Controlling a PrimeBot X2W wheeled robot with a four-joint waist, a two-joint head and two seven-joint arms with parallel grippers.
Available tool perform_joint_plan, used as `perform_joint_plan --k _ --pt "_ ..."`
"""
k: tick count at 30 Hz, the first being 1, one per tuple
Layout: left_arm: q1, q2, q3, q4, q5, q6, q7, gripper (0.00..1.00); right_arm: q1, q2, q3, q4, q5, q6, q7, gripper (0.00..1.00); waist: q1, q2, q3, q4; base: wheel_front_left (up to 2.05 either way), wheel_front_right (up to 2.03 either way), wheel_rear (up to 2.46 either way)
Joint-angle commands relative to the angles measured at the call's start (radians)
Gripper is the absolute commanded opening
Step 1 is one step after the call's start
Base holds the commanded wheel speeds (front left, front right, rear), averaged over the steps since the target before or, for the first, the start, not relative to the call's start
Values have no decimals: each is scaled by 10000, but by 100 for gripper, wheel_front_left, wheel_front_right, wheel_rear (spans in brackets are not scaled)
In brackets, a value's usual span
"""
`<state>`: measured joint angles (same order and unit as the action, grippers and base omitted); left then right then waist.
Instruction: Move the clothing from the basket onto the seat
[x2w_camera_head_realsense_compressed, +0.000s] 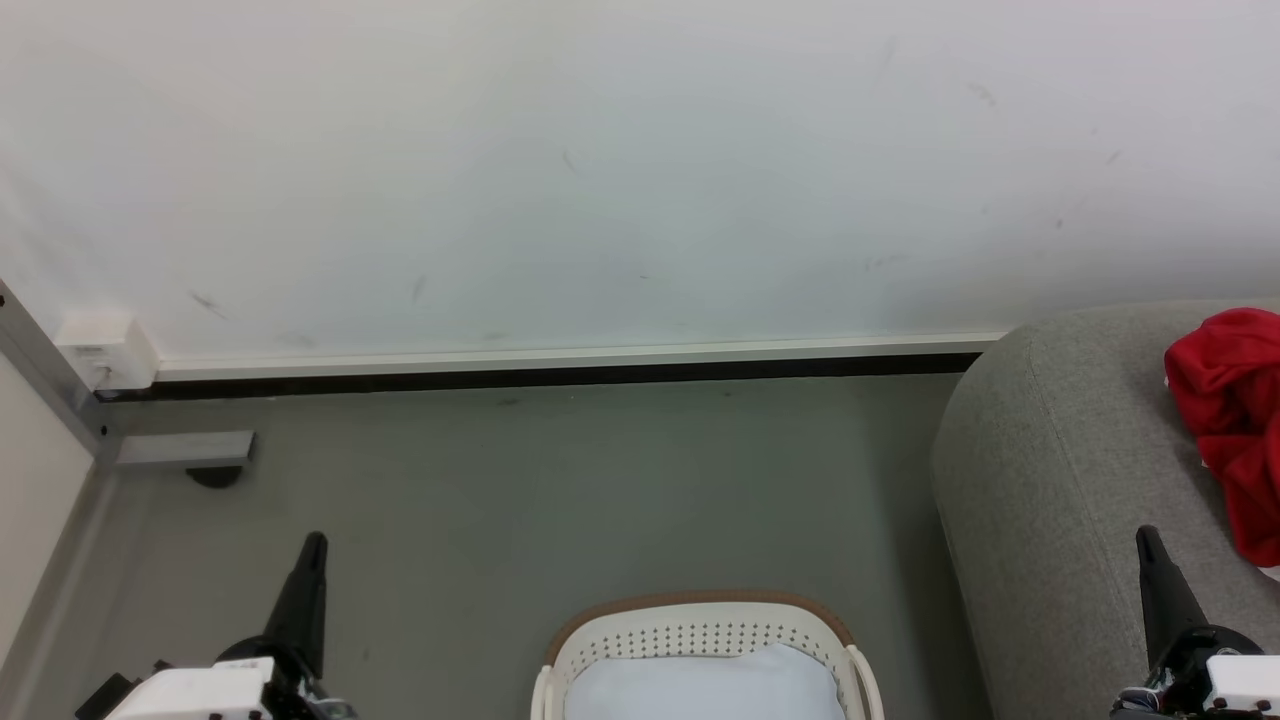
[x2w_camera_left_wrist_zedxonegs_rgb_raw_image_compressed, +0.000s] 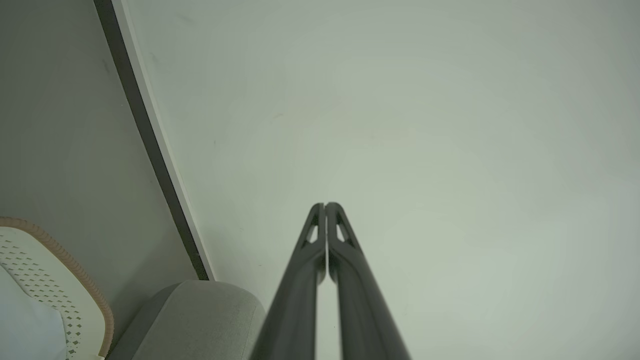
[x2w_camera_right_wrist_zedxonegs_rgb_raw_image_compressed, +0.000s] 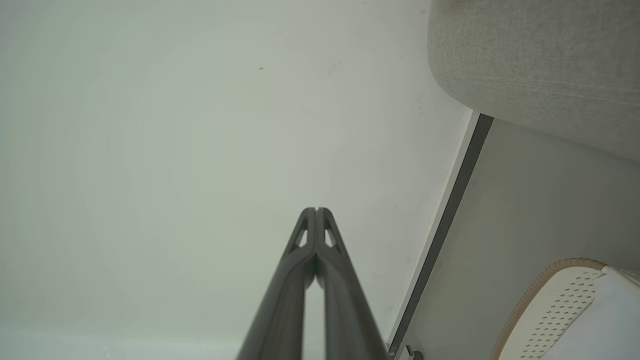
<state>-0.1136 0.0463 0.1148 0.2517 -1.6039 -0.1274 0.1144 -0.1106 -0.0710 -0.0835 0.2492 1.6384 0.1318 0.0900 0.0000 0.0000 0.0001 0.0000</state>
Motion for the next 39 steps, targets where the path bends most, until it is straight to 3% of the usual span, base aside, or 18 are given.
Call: perform_joint_plan --k 1,39 --pt "-80 74 26 12 -138 -61 52 0 -66 -24 -44 17 -2 -21 29 0 0 0 0 0 0 0 0" --pt "-80 74 23 12 -140 -61 50 0 -72 13 -86 19 -56 -21 76 0 0 0 0 0 0 0 0"
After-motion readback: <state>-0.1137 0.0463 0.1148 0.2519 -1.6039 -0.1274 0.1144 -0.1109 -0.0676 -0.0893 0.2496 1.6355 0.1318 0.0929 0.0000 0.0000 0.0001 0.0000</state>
